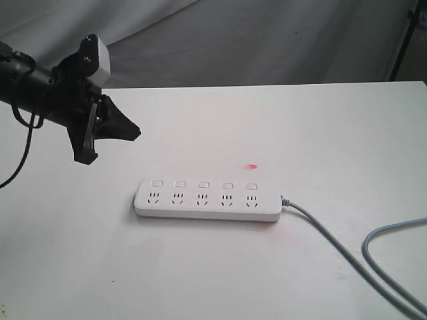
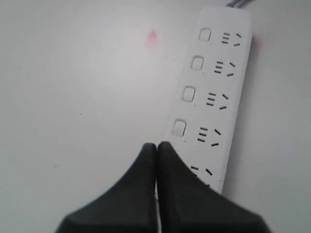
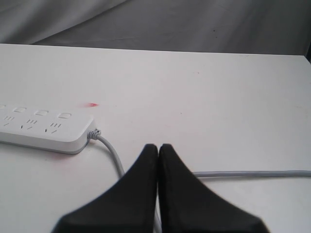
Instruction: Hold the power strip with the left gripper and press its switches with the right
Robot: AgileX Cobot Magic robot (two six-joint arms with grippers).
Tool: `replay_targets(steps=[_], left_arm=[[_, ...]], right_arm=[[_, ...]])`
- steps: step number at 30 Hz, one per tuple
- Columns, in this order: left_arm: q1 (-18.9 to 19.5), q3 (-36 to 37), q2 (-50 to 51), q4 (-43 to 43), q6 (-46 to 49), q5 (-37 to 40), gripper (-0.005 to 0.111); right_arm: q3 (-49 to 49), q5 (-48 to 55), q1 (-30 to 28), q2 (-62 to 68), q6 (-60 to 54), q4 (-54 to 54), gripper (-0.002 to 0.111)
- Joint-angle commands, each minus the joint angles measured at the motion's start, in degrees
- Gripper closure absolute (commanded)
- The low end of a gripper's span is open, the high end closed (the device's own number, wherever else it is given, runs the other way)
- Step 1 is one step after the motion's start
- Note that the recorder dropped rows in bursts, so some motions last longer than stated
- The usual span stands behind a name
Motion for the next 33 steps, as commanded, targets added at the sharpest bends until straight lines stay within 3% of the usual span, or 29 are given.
replay_targets(steps=[1, 15, 33], left_arm=[[-0.2, -0.1, -5.17, -0.01, -8.22, 0.41, 0.107], [-0.2, -0.1, -17.9, -0.5, -46.25, 0.83, 0.107], [-0.2, -0.1, -21.75, -0.4, -47.04, 0.19, 0.107]], right_arm=[[0.23, -0.8, -0.35, -0.34, -0.11, 0.04, 0.108], [0.23, -0.8, -0.35, -0.34, -0.11, 0.04, 0.108], [0.23, -0.8, -0.35, -0.34, -0.11, 0.04, 0.108]])
